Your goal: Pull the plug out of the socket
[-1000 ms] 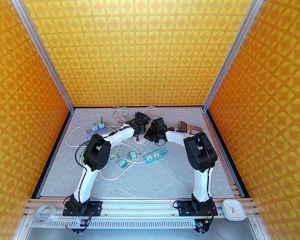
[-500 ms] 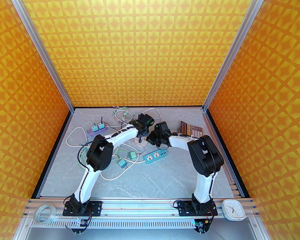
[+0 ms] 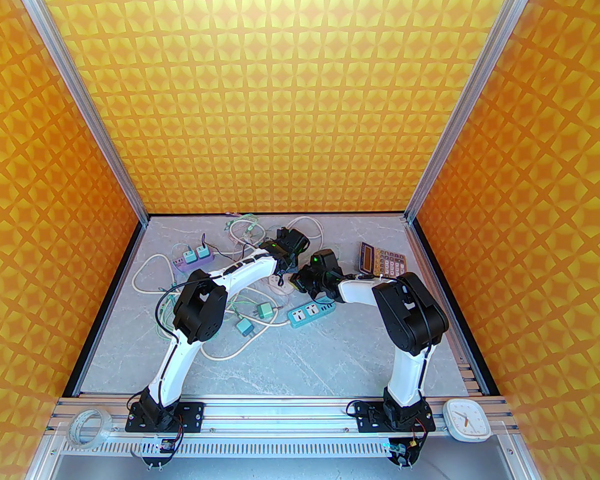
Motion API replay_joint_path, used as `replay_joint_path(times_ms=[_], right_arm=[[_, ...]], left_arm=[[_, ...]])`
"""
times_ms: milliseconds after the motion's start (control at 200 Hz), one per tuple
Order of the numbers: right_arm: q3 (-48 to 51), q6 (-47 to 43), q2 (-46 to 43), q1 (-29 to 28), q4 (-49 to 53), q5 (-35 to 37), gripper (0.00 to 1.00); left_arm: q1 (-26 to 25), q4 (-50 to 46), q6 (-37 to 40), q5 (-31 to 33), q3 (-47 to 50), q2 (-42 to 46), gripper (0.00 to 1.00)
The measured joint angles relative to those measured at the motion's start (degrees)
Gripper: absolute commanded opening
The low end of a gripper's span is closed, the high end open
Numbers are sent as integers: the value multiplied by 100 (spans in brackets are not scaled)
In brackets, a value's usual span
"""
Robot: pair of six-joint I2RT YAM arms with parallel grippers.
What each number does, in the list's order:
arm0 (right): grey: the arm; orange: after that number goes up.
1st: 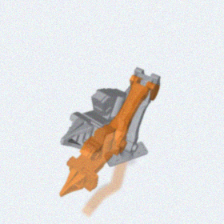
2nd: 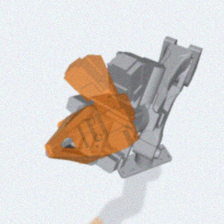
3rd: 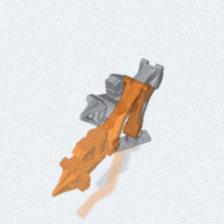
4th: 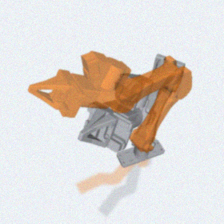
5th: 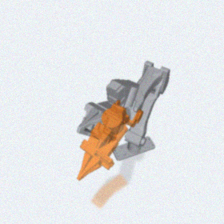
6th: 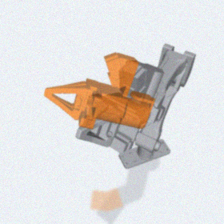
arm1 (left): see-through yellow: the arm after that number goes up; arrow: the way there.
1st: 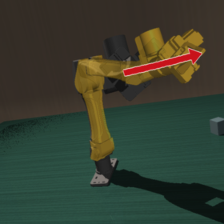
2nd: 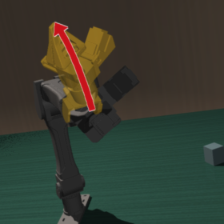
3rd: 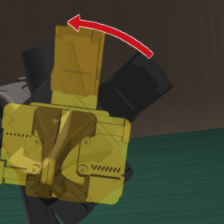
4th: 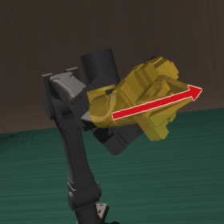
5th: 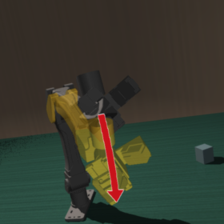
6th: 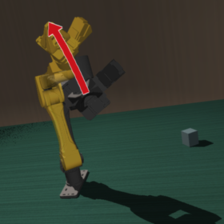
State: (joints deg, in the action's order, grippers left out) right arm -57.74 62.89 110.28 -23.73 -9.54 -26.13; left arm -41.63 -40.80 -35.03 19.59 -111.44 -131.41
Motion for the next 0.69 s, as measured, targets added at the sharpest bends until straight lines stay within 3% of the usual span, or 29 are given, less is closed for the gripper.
replay_joint_path(times_ms=[250, 455, 695], right_arm=[[-516, -446, 190, 2, 765, -22, 0], [-758, -586, 308, 79, 1064, -136, 0], [-811, -693, 334, 87, 1154, -157, 0]], left_arm=[[94, -136, -74, -50, -87, -13, 10], [103, -715, 46, 17, -809, -380, 8], [114, -577, -46, 22, -614, -291, 9]])
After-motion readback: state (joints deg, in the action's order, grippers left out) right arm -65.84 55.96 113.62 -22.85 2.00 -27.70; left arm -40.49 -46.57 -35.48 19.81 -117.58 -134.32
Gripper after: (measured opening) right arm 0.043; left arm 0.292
